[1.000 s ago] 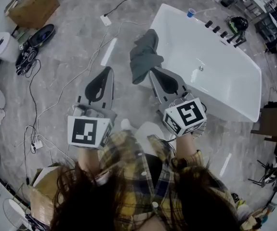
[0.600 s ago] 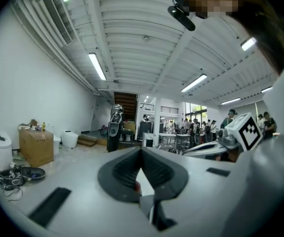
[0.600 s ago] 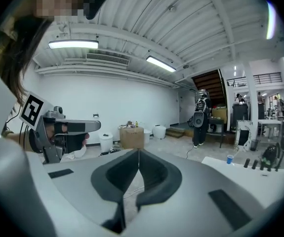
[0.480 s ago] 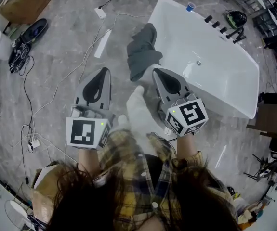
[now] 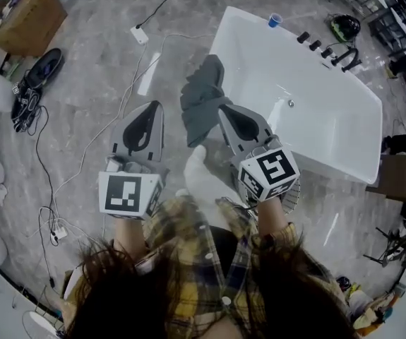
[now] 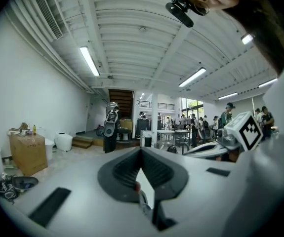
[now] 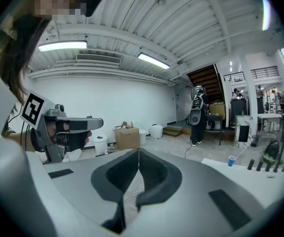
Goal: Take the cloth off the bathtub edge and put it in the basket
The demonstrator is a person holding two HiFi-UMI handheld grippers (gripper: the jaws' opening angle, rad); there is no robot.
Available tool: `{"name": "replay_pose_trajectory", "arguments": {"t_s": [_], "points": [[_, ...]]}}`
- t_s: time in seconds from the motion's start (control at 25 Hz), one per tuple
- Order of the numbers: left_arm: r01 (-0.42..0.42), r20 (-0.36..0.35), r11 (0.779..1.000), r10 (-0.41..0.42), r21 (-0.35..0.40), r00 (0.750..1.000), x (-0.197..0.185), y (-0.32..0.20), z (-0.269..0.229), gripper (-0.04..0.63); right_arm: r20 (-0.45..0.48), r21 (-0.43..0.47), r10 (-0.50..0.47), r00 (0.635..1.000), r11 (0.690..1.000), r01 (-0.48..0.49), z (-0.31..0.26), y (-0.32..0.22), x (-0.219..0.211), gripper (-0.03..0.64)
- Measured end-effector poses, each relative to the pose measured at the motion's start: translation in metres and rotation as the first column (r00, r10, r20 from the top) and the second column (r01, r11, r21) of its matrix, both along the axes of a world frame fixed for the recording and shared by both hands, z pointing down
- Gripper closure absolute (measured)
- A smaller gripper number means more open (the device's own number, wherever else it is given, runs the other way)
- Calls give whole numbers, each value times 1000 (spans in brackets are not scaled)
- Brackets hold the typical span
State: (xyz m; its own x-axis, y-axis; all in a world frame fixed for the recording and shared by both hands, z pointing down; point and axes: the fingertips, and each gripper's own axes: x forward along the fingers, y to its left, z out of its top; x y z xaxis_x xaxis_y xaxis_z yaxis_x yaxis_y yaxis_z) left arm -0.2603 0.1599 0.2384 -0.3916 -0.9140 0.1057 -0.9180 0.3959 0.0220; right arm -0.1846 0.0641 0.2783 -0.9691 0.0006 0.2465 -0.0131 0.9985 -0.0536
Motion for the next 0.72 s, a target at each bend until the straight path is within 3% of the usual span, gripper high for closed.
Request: {"name": "replay_pose_trajectory", "arguments": {"t_s": [0.36, 0.72], "points": [[-85, 43, 996, 85, 8, 995, -48, -110, -24, 578, 31, 12, 57, 998, 998, -57, -20, -96, -50, 600], [-158, 33, 987, 159, -16, 987, -77, -169, -13, 578, 15, -13, 134, 991, 991, -134, -12, -151, -76, 600]]}}
